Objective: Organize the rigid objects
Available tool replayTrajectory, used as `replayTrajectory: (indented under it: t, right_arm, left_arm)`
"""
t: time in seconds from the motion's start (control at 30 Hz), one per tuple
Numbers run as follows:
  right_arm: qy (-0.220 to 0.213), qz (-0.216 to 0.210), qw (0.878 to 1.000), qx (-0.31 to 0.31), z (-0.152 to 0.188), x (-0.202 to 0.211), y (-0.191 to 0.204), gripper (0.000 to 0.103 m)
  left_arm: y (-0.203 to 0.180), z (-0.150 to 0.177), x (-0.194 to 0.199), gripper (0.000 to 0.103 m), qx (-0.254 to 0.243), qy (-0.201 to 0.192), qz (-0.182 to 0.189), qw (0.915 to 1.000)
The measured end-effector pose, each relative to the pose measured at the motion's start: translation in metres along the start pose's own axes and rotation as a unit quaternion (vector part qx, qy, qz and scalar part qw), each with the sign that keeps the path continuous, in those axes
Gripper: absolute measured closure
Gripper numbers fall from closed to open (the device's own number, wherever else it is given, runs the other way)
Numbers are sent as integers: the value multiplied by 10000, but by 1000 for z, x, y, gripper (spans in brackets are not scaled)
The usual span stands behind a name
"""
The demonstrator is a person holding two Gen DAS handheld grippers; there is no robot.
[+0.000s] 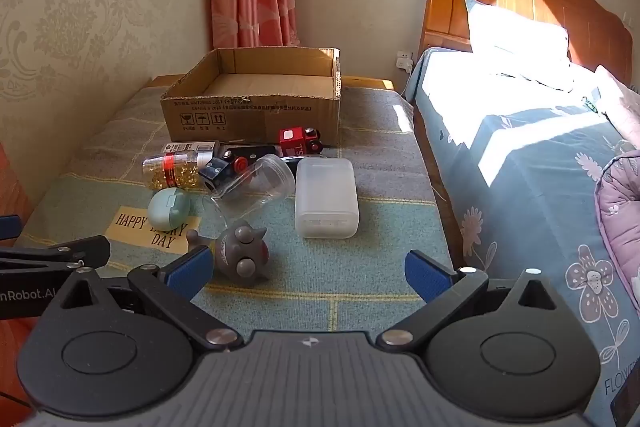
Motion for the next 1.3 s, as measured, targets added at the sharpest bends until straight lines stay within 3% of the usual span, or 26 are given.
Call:
replayTrajectory:
  t: [1.3]
  right_arm:
    - [-46,-30,10000,8,-4,2,3,0]
  left_arm:
    - [0,-1,1,1,70,14,39,10000]
Point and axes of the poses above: each gripper's, at about its wrist camera, not at the fingertips, and x roughly against the way its jaws point, y to its left, z to its underside, the point moved 3 cm from there along -x, roughly the way its jaws point, and after that the axes turned 14 degrees about -z, right-handed, at the moved point
